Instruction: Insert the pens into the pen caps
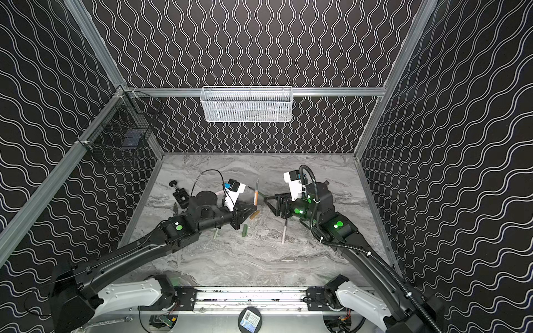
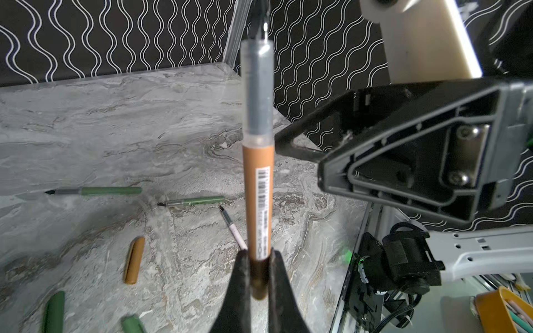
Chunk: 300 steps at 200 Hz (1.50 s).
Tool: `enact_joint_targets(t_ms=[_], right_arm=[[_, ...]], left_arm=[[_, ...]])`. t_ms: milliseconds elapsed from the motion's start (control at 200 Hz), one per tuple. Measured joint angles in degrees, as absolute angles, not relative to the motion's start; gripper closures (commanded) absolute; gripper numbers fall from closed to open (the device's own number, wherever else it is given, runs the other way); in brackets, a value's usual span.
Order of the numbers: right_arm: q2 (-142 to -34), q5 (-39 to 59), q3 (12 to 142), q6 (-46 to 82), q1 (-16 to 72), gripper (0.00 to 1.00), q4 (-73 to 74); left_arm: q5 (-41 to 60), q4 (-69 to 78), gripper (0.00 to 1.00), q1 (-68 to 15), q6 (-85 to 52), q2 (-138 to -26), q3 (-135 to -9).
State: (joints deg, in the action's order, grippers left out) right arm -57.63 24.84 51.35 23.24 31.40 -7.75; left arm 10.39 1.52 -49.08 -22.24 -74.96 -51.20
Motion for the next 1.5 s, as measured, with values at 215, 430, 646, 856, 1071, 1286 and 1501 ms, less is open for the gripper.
enact_joint_targets(t_ms=[215,430,646,856,1071,1286,1501], right_arm=[[-60.8,29.3,53.6,22.9,32.5,0.50,-5.0],[-64.5,31.5,56.1,22.6,32.6,0.76,-3.5],[-65.0,32.5,57.8,22.0,32.6,0.96,-2.7],[-63.9,34.1,56.3,24.7,32.9,0.96,-0.2],[-63.9,34.4,54.7,25.9,34.2,0.96,0.4],[-63.8,34.5,54.4,26.3,35.2,0.96,1.5],[-63.0,33.9,54.4,25.9,35.5,0.93,1.8]], left_arm=[[12.6,2.0,1.00,-49.1,-22.2,-75.0,-51.3],[13.9,2.0,1.00,-49.1,-22.2,-75.3,-51.3],[15.1,3.4,0.73,-49.0,-22.1,-74.9,-51.0],[16.3,11.6,0.64,-48.9,-22.2,-72.0,-43.9],[19.5,17.2,0.67,-48.5,-22.2,-72.1,-43.0],[21.7,16.8,0.78,-47.7,-22.6,-74.5,-45.3],[22.2,14.9,1.00,-47.5,-23.9,-74.5,-46.2]])
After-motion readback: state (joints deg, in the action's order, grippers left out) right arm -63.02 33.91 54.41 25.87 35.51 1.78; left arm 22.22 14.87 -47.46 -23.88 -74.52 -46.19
